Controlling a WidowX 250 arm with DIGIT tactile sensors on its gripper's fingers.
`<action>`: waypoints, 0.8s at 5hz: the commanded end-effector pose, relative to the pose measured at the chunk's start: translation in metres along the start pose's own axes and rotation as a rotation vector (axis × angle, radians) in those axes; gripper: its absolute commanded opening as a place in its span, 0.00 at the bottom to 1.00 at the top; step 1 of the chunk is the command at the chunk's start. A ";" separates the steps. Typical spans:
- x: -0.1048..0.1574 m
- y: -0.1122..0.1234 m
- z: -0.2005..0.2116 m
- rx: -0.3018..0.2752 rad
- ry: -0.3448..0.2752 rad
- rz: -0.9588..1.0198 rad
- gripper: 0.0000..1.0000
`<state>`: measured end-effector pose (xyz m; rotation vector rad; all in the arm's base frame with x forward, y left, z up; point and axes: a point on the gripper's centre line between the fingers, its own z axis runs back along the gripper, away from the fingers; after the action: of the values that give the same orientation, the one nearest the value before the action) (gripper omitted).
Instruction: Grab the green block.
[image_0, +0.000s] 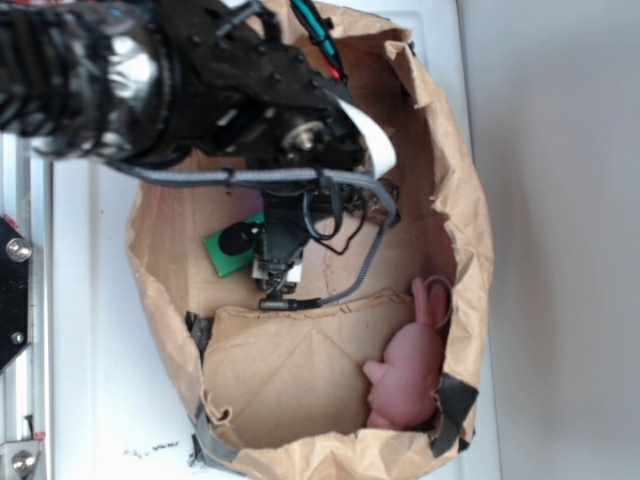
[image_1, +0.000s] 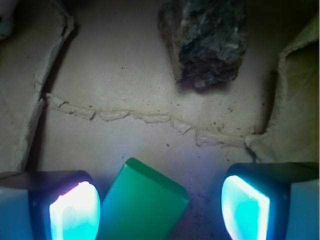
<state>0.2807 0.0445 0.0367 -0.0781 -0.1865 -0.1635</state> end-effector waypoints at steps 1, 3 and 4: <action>0.005 0.000 0.003 -0.073 0.010 0.224 1.00; -0.006 0.002 0.003 -0.150 0.026 0.382 1.00; -0.012 0.007 0.007 -0.206 -0.001 0.423 1.00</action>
<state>0.2636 0.0504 0.0320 -0.3326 -0.1111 0.2364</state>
